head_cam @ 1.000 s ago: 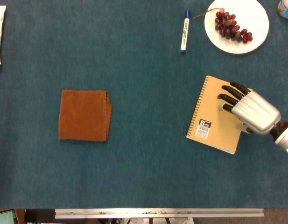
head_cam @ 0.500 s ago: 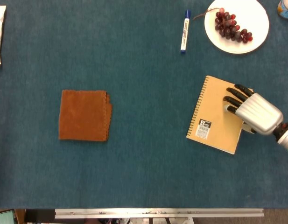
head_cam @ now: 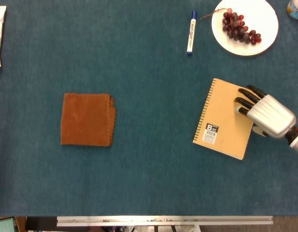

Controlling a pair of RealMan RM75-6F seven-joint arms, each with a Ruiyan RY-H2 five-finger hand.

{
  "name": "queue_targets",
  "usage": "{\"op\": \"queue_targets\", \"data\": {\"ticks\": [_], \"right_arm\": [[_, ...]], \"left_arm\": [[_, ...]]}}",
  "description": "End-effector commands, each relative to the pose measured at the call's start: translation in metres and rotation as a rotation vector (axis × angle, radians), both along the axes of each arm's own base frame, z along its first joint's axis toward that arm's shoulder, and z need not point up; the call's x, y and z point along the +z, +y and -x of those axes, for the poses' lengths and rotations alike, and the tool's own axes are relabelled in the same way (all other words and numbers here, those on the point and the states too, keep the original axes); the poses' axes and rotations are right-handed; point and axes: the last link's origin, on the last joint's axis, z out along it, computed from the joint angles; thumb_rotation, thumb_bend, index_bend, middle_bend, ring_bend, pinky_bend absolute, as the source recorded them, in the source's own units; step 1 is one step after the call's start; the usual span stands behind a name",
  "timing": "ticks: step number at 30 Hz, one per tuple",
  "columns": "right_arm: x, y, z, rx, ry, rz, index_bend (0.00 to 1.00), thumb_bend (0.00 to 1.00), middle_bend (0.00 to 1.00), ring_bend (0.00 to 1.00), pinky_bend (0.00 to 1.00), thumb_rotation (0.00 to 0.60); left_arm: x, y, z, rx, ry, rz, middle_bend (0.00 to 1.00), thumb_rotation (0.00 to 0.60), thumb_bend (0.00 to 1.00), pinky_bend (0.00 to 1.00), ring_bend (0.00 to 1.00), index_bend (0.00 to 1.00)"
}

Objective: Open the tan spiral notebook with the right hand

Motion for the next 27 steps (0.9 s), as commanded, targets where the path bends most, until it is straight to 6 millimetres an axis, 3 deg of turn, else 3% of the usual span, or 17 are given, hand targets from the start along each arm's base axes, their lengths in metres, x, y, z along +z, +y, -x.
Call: {"op": "queue_targets", "data": {"ticks": [1,9,18,27], "right_arm": [[-0.005,-0.003,-0.001,0.019,0.014,-0.003,0.38,0.12,0.27,0.10,0.14,0.600],[-0.008,-0.010,-0.001,0.027,0.021,0.007,0.38,0.15,0.27,0.10,0.14,0.600],[-0.012,-0.013,-0.003,0.068,-0.007,0.008,0.38,0.31,0.29,0.13,0.14,0.600],[-0.022,-0.015,-0.014,0.127,-0.082,0.010,0.38,0.33,0.31,0.16,0.14,0.600]], "left_arm": [[0.001,0.000,0.000,0.000,0.000,-0.002,0.11,0.600,0.26,0.06,0.10,0.16],[0.002,-0.002,0.001,0.004,0.000,-0.006,0.11,0.600,0.26,0.06,0.10,0.16],[0.002,-0.002,0.000,-0.004,-0.003,-0.002,0.11,0.600,0.26,0.06,0.10,0.16],[0.003,-0.004,0.001,0.003,-0.005,0.000,0.11,0.600,0.26,0.06,0.10,0.16]]}}
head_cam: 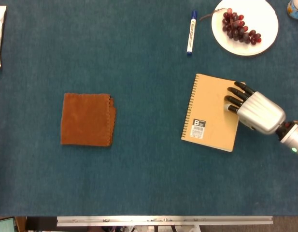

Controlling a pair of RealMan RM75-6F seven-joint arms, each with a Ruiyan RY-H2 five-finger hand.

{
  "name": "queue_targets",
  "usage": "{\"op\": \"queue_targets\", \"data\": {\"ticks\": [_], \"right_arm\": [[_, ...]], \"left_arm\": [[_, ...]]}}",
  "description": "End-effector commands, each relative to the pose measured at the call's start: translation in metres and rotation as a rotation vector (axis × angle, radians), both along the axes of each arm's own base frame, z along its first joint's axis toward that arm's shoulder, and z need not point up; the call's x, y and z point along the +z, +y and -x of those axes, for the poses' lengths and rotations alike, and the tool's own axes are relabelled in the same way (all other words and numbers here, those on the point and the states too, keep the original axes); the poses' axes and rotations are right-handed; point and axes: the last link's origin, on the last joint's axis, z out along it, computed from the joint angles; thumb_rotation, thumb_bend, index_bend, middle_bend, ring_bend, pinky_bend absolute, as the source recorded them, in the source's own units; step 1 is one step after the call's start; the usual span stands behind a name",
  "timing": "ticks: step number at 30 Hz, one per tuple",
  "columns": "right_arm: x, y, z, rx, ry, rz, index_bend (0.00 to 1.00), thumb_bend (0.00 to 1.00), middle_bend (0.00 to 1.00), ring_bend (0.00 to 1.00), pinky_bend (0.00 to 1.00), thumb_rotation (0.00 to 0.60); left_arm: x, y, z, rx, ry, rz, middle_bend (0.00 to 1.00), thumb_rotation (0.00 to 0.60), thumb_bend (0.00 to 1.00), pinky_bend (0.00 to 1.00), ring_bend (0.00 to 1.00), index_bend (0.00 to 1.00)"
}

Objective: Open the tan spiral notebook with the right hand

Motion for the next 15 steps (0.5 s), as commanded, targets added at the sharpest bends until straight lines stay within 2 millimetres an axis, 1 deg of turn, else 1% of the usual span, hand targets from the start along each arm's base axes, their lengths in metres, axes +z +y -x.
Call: {"op": "queue_targets", "data": {"ticks": [1,6,12,15], "right_arm": [[-0.005,0.000,-0.006,0.025,-0.036,-0.001,0.38,0.33,0.31,0.17,0.14,0.600],[-0.010,-0.001,-0.012,0.051,-0.084,0.011,0.38,0.34,0.33,0.20,0.17,0.600],[-0.014,-0.005,-0.023,0.068,-0.155,0.029,0.46,0.36,0.36,0.24,0.21,0.600],[-0.018,-0.008,-0.029,0.072,-0.182,0.035,0.50,0.39,0.38,0.26,0.23,0.600]], "left_arm": [[0.000,0.000,0.000,0.001,0.000,0.001,0.11,0.600,0.26,0.06,0.10,0.16],[0.002,-0.001,-0.001,-0.001,-0.009,0.001,0.11,0.600,0.26,0.06,0.10,0.16],[0.003,0.000,-0.003,-0.010,-0.018,0.003,0.11,0.600,0.26,0.06,0.10,0.16],[0.005,0.001,-0.004,-0.013,-0.020,0.002,0.11,0.600,0.26,0.06,0.10,0.16]]}}
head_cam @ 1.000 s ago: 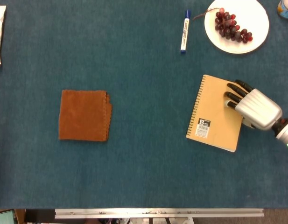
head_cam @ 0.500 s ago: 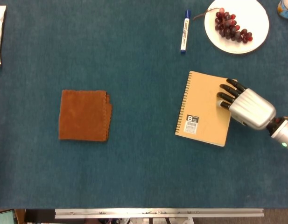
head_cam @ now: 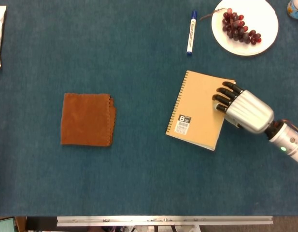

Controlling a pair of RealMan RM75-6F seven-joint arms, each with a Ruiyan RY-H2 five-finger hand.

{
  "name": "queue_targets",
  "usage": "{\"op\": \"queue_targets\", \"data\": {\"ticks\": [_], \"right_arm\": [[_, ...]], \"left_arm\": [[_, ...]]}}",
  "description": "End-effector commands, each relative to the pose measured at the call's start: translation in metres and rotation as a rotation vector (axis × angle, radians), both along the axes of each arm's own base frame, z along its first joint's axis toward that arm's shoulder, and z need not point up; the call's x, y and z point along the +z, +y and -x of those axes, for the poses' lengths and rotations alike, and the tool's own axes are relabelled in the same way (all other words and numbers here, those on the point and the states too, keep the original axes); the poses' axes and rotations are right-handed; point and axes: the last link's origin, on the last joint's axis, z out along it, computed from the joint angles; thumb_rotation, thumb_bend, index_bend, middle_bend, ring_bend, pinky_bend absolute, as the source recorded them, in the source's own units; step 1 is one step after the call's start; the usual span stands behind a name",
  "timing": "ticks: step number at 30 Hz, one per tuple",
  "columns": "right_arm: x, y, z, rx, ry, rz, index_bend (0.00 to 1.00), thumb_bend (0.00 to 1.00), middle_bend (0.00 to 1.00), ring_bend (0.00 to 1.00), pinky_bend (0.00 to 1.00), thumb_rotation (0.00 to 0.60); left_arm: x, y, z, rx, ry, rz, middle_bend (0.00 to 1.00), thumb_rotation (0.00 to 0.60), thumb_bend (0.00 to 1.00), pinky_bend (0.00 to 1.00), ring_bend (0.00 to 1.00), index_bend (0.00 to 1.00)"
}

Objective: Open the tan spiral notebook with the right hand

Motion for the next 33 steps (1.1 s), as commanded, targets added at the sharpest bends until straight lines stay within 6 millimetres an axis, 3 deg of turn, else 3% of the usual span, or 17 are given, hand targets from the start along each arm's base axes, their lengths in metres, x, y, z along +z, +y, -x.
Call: {"op": "queue_targets", "data": {"ticks": [1,7,11,18,25,33], "right_arm": [[-0.003,-0.004,-0.007,0.002,-0.025,0.008,0.51,0.40,0.38,0.26,0.24,0.600],[-0.011,-0.014,-0.028,0.022,-0.069,0.039,0.59,0.43,0.40,0.28,0.29,0.600],[-0.017,-0.019,-0.039,0.024,-0.077,0.048,0.69,0.48,0.44,0.33,0.36,0.600],[-0.012,-0.018,-0.038,0.017,-0.074,0.042,0.80,0.50,0.50,0.43,0.44,0.600],[0.022,-0.003,-0.013,-0.001,-0.060,0.050,0.83,0.50,0.52,0.47,0.46,0.600],[0.079,0.027,0.017,-0.029,-0.036,0.054,0.84,0.50,0.52,0.47,0.47,0.600]], "left_arm": [[0.001,0.001,-0.001,-0.003,-0.002,-0.001,0.11,0.600,0.26,0.06,0.10,0.16],[0.003,0.002,-0.003,-0.006,-0.009,-0.003,0.11,0.600,0.26,0.06,0.10,0.16],[0.005,0.003,-0.003,-0.009,-0.010,-0.007,0.11,0.600,0.26,0.06,0.10,0.16],[0.008,0.003,-0.004,-0.012,-0.011,-0.017,0.11,0.600,0.26,0.06,0.10,0.16],[0.007,0.003,-0.007,-0.026,-0.012,-0.015,0.11,0.600,0.26,0.06,0.10,0.16],[0.003,0.004,-0.014,-0.046,-0.012,-0.007,0.11,0.600,0.26,0.06,0.10,0.16]]}}
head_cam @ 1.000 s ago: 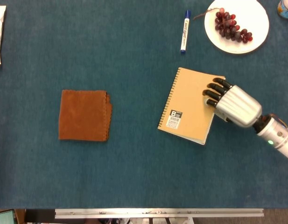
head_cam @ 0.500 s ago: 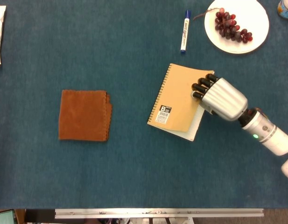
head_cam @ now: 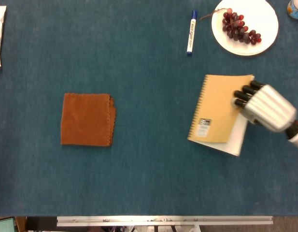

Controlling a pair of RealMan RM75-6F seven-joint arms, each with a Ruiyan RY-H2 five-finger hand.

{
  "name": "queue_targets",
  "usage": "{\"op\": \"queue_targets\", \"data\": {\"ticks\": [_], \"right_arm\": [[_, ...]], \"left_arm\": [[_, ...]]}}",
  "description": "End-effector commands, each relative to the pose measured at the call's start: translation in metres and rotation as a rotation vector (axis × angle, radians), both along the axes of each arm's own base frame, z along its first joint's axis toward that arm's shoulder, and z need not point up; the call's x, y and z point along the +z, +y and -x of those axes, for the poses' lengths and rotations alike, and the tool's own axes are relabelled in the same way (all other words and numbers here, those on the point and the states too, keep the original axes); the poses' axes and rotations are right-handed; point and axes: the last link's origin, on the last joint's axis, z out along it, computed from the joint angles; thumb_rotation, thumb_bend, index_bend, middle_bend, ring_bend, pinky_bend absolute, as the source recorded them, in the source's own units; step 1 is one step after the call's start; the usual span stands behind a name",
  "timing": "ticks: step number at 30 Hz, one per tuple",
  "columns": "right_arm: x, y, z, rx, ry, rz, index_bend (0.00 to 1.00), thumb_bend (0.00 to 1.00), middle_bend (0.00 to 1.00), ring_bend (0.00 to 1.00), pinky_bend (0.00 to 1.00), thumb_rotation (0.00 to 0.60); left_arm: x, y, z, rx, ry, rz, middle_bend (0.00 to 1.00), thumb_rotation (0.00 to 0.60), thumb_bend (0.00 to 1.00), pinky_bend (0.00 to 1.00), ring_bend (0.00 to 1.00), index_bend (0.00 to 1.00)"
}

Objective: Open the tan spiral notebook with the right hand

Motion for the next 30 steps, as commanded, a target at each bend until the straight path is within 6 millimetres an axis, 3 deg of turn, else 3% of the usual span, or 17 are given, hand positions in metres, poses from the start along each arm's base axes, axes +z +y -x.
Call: {"op": "queue_targets", "data": {"ticks": [1,6,13,24,27,30], "right_arm": [[0.025,0.017,0.010,-0.004,0.010,-0.009,0.84,0.50,0.52,0.47,0.47,0.600],[0.033,0.010,-0.003,0.010,0.022,-0.017,0.84,0.50,0.53,0.47,0.48,0.600],[0.000,-0.017,-0.046,0.027,0.044,-0.060,0.84,0.50,0.52,0.47,0.48,0.600],[-0.055,-0.037,-0.094,0.097,0.081,-0.130,0.84,0.50,0.52,0.47,0.48,0.600],[-0.067,-0.042,-0.098,0.095,0.111,-0.127,0.75,0.50,0.48,0.42,0.46,0.600],[-0.077,-0.047,-0.100,0.074,0.136,-0.103,0.53,0.47,0.38,0.31,0.35,0.600]], "left_arm": [[-0.001,0.000,-0.002,-0.004,-0.002,-0.001,0.11,0.600,0.26,0.06,0.10,0.16],[-0.003,0.003,-0.002,-0.004,-0.005,0.001,0.11,0.600,0.26,0.06,0.10,0.16],[-0.003,0.002,0.000,0.014,-0.002,0.011,0.11,0.600,0.26,0.06,0.10,0.16],[0.001,-0.005,0.005,0.040,-0.001,0.005,0.11,0.600,0.26,0.06,0.10,0.17],[0.002,-0.006,0.004,0.041,-0.004,0.005,0.11,0.600,0.26,0.06,0.10,0.17],[0.001,-0.006,0.004,0.039,-0.003,0.009,0.11,0.600,0.26,0.06,0.10,0.17]]}}
